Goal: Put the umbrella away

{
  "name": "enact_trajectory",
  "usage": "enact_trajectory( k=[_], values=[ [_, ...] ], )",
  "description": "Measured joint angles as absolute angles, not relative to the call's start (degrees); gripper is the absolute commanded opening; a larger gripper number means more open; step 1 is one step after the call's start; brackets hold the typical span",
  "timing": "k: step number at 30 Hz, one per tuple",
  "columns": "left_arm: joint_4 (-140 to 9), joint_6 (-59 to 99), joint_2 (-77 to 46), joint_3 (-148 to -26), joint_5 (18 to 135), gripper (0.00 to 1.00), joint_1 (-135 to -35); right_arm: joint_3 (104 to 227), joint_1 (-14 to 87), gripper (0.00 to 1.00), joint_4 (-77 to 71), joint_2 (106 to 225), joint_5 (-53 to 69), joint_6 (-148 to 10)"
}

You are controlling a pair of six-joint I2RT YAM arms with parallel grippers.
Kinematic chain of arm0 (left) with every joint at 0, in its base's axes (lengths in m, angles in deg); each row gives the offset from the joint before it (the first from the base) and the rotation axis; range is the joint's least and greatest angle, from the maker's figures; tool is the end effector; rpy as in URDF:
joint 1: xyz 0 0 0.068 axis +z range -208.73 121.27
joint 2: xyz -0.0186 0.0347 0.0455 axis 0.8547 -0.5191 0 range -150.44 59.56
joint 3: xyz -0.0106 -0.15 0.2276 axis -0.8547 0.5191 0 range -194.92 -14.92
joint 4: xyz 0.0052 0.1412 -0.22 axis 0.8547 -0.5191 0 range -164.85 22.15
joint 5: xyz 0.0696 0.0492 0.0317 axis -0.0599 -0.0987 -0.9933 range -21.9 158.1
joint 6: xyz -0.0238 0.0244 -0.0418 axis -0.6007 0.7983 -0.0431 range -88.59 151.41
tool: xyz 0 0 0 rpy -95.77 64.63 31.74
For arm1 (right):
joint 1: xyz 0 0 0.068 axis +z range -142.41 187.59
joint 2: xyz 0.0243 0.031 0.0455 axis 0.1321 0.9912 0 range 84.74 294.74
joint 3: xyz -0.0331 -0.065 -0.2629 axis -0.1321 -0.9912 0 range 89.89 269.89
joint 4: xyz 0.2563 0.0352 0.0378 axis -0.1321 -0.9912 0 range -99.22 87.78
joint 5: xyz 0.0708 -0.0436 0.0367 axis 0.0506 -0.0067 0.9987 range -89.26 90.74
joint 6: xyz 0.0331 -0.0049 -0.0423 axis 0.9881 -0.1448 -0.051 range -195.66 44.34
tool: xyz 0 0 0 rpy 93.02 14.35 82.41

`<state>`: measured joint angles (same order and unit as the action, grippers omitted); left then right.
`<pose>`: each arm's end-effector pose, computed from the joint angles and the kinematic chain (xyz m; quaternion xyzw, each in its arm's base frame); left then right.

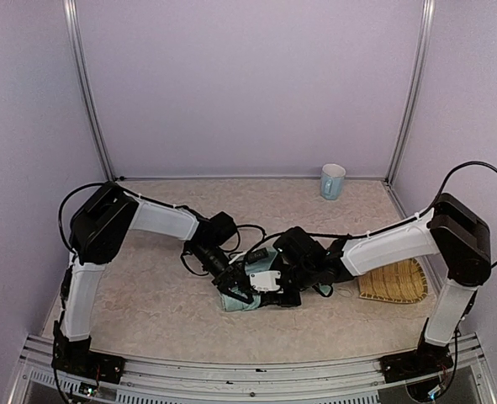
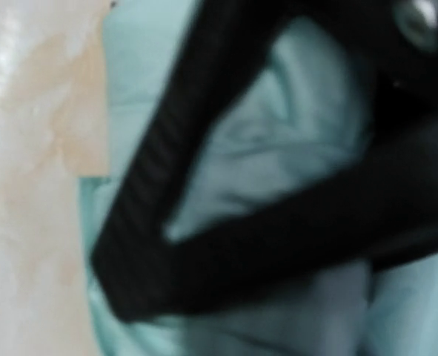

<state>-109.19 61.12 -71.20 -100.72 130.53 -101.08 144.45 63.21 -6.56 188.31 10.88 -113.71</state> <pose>0.2847 -0.3022 0.0925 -0.5163 -0.6814 0.5179 0.0296 0.1942 0.2949 0.1371 -0.7086 0.6267 0.1307 0.2968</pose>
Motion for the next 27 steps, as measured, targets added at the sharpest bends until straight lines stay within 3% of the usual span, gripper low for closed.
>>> enact_trajectory(
  k=[6,13,19,22,27],
  values=[
    [-91.4,52.1,-58.0,-86.3,122.1,0.75,-99.5,148.6,62.6,0.15,-9.6,188.9,13.0,-111.8],
    [-65.3,45.7,-38.7,-65.1,111.9,0.69,-98.1,152.3,61.1,0.15,-15.6,191.3,17.9,-107.8],
    [-55.0,47.5,-25.1,-54.6,102.5,0.57,-99.9,156.8,57.5,0.15,-20.9,194.5,26.4,-105.6],
    [-53.3,52.0,-19.2,-51.3,96.5,0.58,-104.2,159.7,55.4,0.15,-24.2,196.9,32.0,-104.7],
    [-56.6,60.8,-20.4,-53.8,86.4,0.74,-111.7,164.7,52.3,0.14,-30.1,201.6,41.2,-103.8]
  ],
)
